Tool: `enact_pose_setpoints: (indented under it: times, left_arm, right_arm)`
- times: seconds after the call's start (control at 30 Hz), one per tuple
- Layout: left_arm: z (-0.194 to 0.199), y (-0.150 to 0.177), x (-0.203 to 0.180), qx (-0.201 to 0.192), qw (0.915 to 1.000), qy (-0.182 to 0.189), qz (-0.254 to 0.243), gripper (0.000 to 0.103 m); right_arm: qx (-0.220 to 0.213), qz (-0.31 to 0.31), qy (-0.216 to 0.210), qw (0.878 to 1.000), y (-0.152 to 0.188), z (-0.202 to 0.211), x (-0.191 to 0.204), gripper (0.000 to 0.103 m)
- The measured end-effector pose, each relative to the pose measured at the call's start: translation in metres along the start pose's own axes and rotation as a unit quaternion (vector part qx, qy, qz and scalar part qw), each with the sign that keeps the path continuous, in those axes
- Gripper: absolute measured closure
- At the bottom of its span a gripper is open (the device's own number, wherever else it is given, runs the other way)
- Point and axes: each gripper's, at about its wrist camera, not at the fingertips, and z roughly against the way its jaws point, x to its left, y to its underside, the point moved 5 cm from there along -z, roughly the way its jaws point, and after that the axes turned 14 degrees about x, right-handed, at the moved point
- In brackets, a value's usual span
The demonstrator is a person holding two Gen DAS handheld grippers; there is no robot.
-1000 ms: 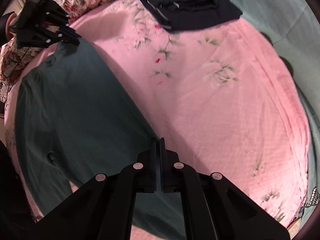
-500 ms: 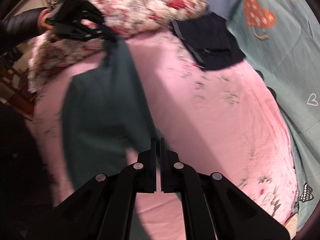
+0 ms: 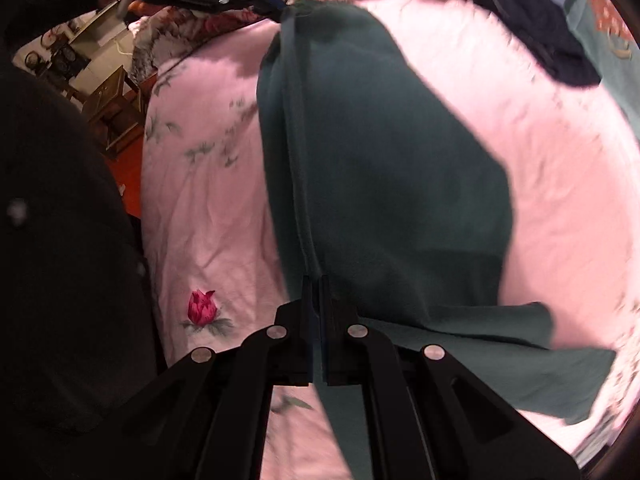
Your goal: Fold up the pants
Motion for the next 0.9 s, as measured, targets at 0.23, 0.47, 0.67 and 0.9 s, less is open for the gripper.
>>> enact_pose_setpoints:
  times: [0.23, 0.47, 0.67, 0.9]
  left_arm:
    - [-0.028, 0.015, -0.008, 0.022, 0.9993, -0.024, 0.020, 0.087]
    - [0.035, 0.025, -0.011, -0.012, 0.9938, -0.101, 0.044, 0.021]
    - [0.069, -0.058, -0.059, -0.122, 0.9840, 0.039, 0.124, 0.017]
    - [0.019, -0.151, -0.190, -0.094, 0.9753, 0.183, 0.080, 0.018]
  right_arm:
    - [0.004, -0.034, -0.005, 0.999, -0.002, -0.019, 0.000, 0.098]
    - [-0.093, -0.214, 0.005, 0.972, 0.051, 0.059, -0.058, 0.048]
    - [-0.160, -0.545, 0.037, 0.822, 0.146, 0.099, -0.229, 0.046]
    - [-0.163, -0.649, 0.013, 0.743, 0.174, 0.070, -0.355, 0.046]
